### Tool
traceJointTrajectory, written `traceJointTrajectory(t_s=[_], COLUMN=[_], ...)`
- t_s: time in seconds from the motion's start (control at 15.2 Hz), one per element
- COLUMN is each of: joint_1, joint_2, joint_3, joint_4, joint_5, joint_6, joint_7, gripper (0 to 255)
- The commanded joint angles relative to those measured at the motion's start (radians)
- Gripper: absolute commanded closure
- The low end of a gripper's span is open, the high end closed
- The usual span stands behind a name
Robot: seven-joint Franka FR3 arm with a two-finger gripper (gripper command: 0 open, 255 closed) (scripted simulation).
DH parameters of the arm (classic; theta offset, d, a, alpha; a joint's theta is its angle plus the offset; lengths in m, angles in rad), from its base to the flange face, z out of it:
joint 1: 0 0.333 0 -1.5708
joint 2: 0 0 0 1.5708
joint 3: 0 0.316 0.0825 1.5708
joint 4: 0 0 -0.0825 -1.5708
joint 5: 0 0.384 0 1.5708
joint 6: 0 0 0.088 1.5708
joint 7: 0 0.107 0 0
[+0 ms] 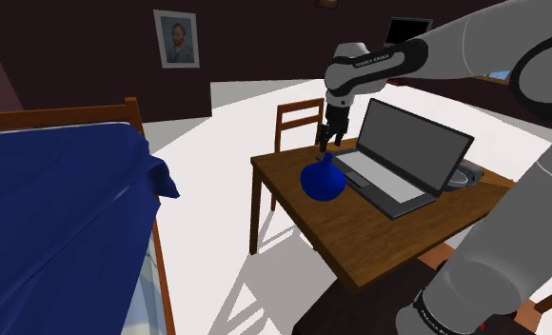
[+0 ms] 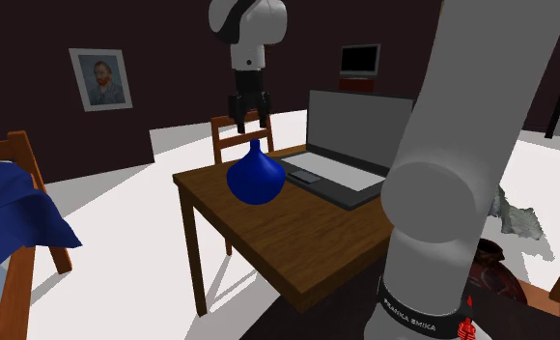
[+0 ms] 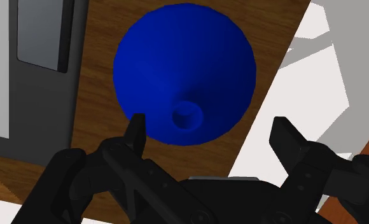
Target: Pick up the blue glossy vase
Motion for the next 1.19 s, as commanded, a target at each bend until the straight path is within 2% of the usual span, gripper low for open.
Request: traceJointTrajectory(t_s=[0.0,0.59,0.66,1.12], joint_1=[-0.009,-0.01,-0.01,-0.011], joint_2=[0.061,0.095,0.095,0.097], joint_3=[-0.011,-0.012,-0.012,-0.012], joint_4=[0.05,-0.015,-0.013,-0.012], joint_5=[0.007,0.014,0.014,0.015], joint_6=[0.013,0.112,0.11,0.11], joint_7=[-0.018,-0.023,-0.023,-0.023], gripper=[0,0,255,255])
